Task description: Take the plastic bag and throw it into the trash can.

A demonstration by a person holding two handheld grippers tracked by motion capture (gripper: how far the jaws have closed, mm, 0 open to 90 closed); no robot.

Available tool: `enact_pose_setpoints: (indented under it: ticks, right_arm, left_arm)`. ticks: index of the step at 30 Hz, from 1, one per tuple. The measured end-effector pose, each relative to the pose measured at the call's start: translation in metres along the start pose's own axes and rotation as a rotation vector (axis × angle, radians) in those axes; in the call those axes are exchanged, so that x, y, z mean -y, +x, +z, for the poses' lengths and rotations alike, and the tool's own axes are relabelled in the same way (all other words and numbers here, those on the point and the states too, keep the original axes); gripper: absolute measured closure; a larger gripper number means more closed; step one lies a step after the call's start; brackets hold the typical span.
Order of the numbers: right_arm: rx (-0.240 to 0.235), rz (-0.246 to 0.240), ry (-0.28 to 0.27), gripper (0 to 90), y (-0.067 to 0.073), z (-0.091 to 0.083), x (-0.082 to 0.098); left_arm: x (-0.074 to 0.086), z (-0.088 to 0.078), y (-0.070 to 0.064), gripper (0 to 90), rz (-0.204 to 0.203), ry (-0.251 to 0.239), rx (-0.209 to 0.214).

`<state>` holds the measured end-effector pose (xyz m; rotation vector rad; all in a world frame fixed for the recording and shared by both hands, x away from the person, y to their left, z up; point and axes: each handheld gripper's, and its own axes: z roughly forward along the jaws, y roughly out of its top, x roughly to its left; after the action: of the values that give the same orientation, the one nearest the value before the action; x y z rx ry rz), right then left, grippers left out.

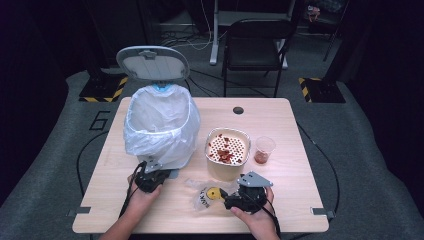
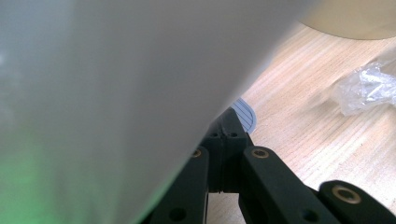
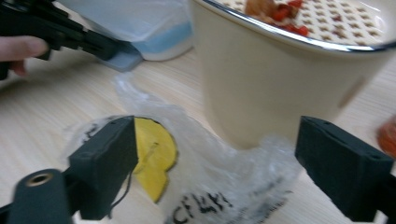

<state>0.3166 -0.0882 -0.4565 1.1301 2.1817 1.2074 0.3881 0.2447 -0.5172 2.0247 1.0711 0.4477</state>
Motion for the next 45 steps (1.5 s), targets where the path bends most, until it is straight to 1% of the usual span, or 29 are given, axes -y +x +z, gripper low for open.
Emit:
enact_pose_setpoints:
  ticks: [1,3,5,6,8,9,12,13,16,17,19,21,22,23,24,26,27,29,30,32,33,35,37,39,40,41,42,43,45]
  right_arm:
    - [-0.011,-0.003,0.002,13.6,0.002,0.001,-0.001]
    - [-0.032,-0.030,0.021,13.6,0.003,0.007,-0.001]
    - [-0.054,-0.026,0.040,13.5,0.004,0.014,0.002]
    - [-0.062,-0.035,0.056,13.5,0.003,0.020,0.004]
    - [-0.078,-0.027,0.084,13.5,0.001,0.027,0.008]
    - [-0.088,-0.012,0.100,13.7,0.000,0.031,0.010]
    - [-0.092,-0.010,0.126,14.3,-0.005,0.041,0.016]
    - [-0.095,0.011,0.147,14.7,-0.006,0.045,0.018]
    - [-0.096,0.012,0.154,15.2,-0.007,0.048,0.020]
    - [-0.108,0.004,0.164,18.9,-0.008,0.051,0.022]
    - [-0.110,0.005,0.168,21.0,-0.007,0.052,0.023]
    - [-0.112,-0.001,0.191,28.2,-0.009,0.054,0.027]
    - [-0.112,-0.001,0.191,28.2,-0.009,0.054,0.027]
    - [-0.109,0.016,0.190,30.9,-0.009,0.054,0.028]
    - [-0.118,0.014,0.190,33.5,-0.010,0.054,0.028]
    - [-0.109,0.014,0.193,40.2,-0.011,0.053,0.029]
    - [-0.114,0.011,0.191,44.4,-0.012,0.053,0.029]
    - [-0.115,0.011,0.194,53.0,-0.013,0.052,0.029]
    - [-0.119,0.009,0.194,58.4,-0.013,0.051,0.029]
    - [-0.141,0.019,0.191,64.6,-0.014,0.050,0.027]
    - [-0.154,0.008,0.192,68.0,-0.015,0.049,0.027]
    - [-0.187,-0.002,0.198,72.0,-0.014,0.047,0.023]
    - [-0.193,-0.001,0.203,72.7,-0.013,0.046,0.022]
    - [-0.204,-0.029,0.200,74.5,-0.009,0.042,0.017]
    - [-0.204,-0.029,0.200,74.5,-0.009,0.042,0.017]
    - [-0.213,-0.043,0.200,74.9,-0.008,0.040,0.016]
    - [-0.218,-0.035,0.199,75.2,-0.007,0.039,0.014]
    - [-0.237,-0.038,0.197,75.4,-0.005,0.036,0.011]
    - [-0.249,-0.042,0.187,75.6,-0.004,0.033,0.007]
  left_arm:
    - [0.000,0.000,0.000,90.0,0.002,0.001,0.000]
    - [0.000,0.000,0.000,90.0,0.002,0.000,0.000]
    - [0.000,0.000,0.000,90.0,0.003,0.000,0.000]
    - [0.000,0.000,0.000,90.0,0.002,0.000,0.000]
    - [0.000,0.000,0.000,90.0,0.001,0.000,0.001]
    - [0.000,0.000,0.000,90.0,0.002,-0.001,0.001]
    - [0.000,0.000,0.000,90.0,0.001,-0.001,0.003]
    - [0.000,0.000,0.000,90.0,0.001,-0.001,0.002]
    - [0.000,0.000,0.000,90.0,0.003,-0.002,0.002]
    - [0.000,0.000,0.000,90.0,0.003,-0.001,0.003]
    - [0.000,0.000,0.000,90.0,0.002,-0.002,0.003]
    - [0.000,0.000,0.000,90.0,0.001,-0.003,0.002]
    - [0.000,0.000,0.000,90.0,0.001,-0.003,0.002]
    - [0.000,0.000,0.000,90.0,0.002,-0.002,0.002]
    - [0.000,0.000,0.000,90.0,0.003,-0.003,0.001]
    - [0.000,0.000,0.001,90.0,0.010,-0.001,0.003]
    - [0.000,0.000,0.000,90.0,0.004,-0.004,0.001]
    - [0.000,0.000,0.000,90.0,0.008,-0.002,0.001]
    - [0.000,0.000,0.000,90.0,0.006,-0.002,0.001]
    - [0.000,0.000,0.000,90.0,0.001,-0.003,0.002]
    - [0.000,0.000,0.000,90.0,0.001,-0.003,0.002]
    - [0.000,0.000,0.000,90.0,-0.003,-0.001,0.001]
    - [0.000,0.000,0.000,90.0,-0.004,-0.001,0.001]
    - [0.000,0.000,0.001,90.0,-0.001,0.000,0.002]
    - [0.000,0.000,0.001,90.0,-0.001,0.000,0.003]
    - [0.000,0.000,0.003,90.0,0.020,0.003,0.013]
    - [0.000,0.000,0.003,90.0,0.025,0.002,0.014]
    - [0.000,0.000,0.003,90.0,0.021,0.002,0.013]
    - [0.000,0.000,0.002,90.0,0.010,-0.001,0.011]
